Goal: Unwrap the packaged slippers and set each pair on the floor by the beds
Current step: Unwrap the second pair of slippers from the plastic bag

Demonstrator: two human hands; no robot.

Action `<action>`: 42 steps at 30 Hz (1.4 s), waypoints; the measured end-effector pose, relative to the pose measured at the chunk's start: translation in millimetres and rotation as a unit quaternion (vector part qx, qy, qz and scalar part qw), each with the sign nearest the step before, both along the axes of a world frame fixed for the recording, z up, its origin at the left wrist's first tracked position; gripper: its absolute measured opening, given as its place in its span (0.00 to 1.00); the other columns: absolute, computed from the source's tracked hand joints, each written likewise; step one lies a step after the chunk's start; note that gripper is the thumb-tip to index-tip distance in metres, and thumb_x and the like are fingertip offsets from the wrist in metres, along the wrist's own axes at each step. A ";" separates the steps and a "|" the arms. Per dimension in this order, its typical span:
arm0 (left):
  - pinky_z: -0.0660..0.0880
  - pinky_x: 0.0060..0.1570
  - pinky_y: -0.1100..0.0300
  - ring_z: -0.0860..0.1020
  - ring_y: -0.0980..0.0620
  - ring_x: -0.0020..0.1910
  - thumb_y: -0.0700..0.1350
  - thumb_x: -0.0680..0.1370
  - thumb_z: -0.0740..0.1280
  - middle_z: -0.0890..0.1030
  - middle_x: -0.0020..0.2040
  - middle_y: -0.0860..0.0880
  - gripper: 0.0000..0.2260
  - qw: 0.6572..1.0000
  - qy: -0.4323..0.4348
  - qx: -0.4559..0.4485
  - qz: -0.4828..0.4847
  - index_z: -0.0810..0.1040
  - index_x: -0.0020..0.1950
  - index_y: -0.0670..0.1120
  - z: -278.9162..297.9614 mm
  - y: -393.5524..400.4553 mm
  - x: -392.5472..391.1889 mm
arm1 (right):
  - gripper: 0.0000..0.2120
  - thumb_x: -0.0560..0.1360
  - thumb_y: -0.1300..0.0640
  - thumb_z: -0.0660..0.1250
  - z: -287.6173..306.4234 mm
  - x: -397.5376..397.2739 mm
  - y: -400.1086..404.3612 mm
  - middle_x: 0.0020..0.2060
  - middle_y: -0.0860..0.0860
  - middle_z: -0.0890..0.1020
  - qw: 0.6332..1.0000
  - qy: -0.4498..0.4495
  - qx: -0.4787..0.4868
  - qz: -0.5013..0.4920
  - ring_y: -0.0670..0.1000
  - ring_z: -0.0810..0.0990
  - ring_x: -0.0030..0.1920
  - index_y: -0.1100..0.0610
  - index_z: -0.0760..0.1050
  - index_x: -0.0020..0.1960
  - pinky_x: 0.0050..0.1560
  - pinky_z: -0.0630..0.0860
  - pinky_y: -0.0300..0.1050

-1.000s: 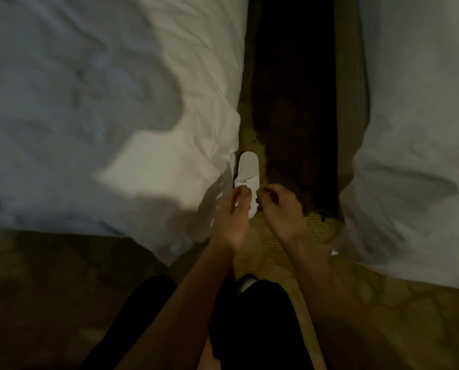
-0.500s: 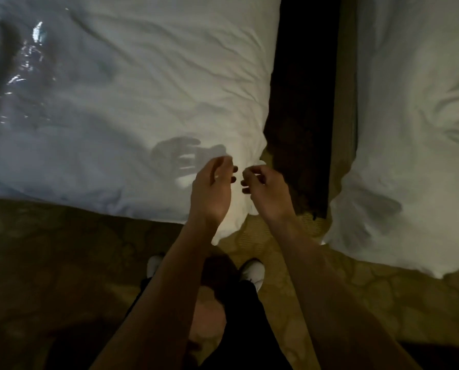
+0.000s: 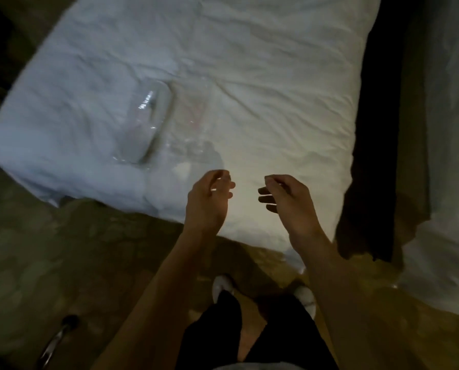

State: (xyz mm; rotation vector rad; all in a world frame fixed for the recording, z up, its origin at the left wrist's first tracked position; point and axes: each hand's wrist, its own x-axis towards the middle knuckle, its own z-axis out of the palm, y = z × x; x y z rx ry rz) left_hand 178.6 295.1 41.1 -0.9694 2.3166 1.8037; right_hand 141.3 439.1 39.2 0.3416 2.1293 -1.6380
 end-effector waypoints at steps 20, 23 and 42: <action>0.70 0.43 0.72 0.80 0.53 0.51 0.47 0.81 0.62 0.83 0.52 0.49 0.11 0.991 0.027 -0.101 0.086 0.79 0.59 0.46 29.3 -231.7 -23.5 | 0.05 0.78 0.52 0.64 27.7 -63.4 -263.5 0.45 0.50 0.85 0.988 -0.027 -0.109 0.110 0.49 0.86 0.45 0.49 0.77 0.52 0.51 0.81 0.48; 0.70 0.41 0.75 0.78 0.57 0.49 0.47 0.82 0.62 0.83 0.56 0.49 0.12 0.991 0.003 -0.117 0.065 0.79 0.62 0.45 18.3 -264.0 -39.7 | 0.08 0.79 0.51 0.63 14.2 -74.7 -297.2 0.46 0.50 0.85 0.988 -0.055 -0.107 0.100 0.49 0.85 0.46 0.52 0.76 0.55 0.53 0.81 0.48; 0.71 0.62 0.54 0.75 0.46 0.64 0.51 0.79 0.66 0.75 0.67 0.44 0.24 0.977 -0.186 -0.097 -0.043 0.67 0.73 0.46 -96.3 -356.3 -120.5 | 0.12 0.78 0.51 0.65 -97.5 -108.9 -395.6 0.52 0.50 0.82 0.986 -0.164 0.030 0.022 0.48 0.82 0.49 0.53 0.76 0.59 0.51 0.79 0.45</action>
